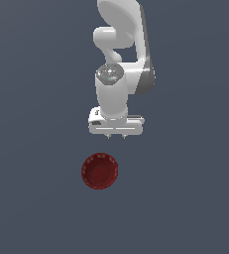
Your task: Pick up the object and move it to a goal position.
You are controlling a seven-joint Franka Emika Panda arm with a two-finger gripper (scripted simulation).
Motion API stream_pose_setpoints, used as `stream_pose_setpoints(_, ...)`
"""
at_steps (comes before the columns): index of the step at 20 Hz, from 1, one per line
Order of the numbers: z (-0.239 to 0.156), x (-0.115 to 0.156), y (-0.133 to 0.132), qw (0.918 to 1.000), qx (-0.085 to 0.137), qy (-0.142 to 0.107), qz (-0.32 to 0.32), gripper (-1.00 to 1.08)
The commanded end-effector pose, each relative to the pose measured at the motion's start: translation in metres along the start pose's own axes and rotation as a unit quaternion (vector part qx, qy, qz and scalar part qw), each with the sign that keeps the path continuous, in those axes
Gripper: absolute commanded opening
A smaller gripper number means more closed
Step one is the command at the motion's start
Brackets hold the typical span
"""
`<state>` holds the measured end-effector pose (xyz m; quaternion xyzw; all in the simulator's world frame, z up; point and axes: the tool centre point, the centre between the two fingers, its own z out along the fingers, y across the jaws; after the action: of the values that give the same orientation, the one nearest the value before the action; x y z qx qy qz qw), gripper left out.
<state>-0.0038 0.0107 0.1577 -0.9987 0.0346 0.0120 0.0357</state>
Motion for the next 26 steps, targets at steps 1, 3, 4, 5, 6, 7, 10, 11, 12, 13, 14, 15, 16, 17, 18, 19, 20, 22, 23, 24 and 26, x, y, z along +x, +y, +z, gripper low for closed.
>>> stream_pose_setpoints(1, 0.005, 0.002, 0.004, 0.9995, 0.014, -0.002, 0.029, 0.28)
stream_pose_setpoints(3, 0.010, 0.004, 0.008, 0.9980, 0.028, -0.004, 0.057, 0.28)
stream_pose_setpoints(4, 0.012, 0.005, 0.011, 0.9967, 0.036, -0.005, 0.072, 0.28)
stream_pose_setpoints(5, 0.015, 0.006, 0.013, 0.9951, 0.044, -0.006, 0.089, 0.28)
stream_pose_setpoints(6, 0.018, 0.007, 0.016, 0.9929, 0.053, -0.007, 0.106, 0.28)
stream_pose_setpoints(7, 0.021, 0.008, 0.019, 0.9902, 0.062, -0.008, 0.125, 0.28)
stream_pose_setpoints(10, 0.030, 0.012, 0.028, 0.9791, 0.089, -0.013, 0.182, 0.28)
stream_pose_setpoints(11, 0.033, 0.013, 0.031, 0.9744, 0.098, -0.014, 0.202, 0.28)
stream_pose_setpoints(12, 0.036, 0.015, 0.034, 0.9692, 0.108, -0.016, 0.221, 0.28)
stream_pose_setpoints(13, 0.039, 0.016, 0.037, 0.9636, 0.117, -0.017, 0.240, 0.28)
stream_pose_setpoints(14, 0.042, 0.017, 0.041, 0.9575, 0.126, -0.019, 0.259, 0.28)
stream_pose_setpoints(15, 0.045, 0.018, 0.044, 0.9510, 0.134, -0.021, 0.278, 0.28)
stream_pose_setpoints(16, 0.048, 0.020, 0.048, 0.9439, 0.143, -0.022, 0.297, 0.28)
stream_pose_setpoints(17, 0.051, 0.021, 0.051, 0.9364, 0.152, -0.024, 0.315, 0.28)
stream_pose_setpoints(18, 0.054, 0.022, 0.055, 0.9284, 0.161, -0.026, 0.334, 0.28)
stream_pose_setpoints(19, 0.057, 0.024, 0.058, 0.9200, 0.169, -0.028, 0.352, 0.28)
stream_pose_setpoints(20, 0.059, 0.025, 0.062, 0.9111, 0.178, -0.030, 0.371, 0.28)
stream_pose_setpoints(22, 0.065, 0.027, 0.069, 0.8934, 0.193, -0.033, 0.404, 0.28)
stream_pose_setpoints(23, 0.067, 0.028, 0.072, 0.8848, 0.200, -0.035, 0.419, 0.28)
stream_pose_setpoints(24, 0.069, 0.029, 0.075, 0.8764, 0.207, -0.036, 0.433, 0.28)
stream_pose_setpoints(26, 0.073, 0.031, 0.081, 0.8604, 0.219, -0.039, 0.459, 0.28)
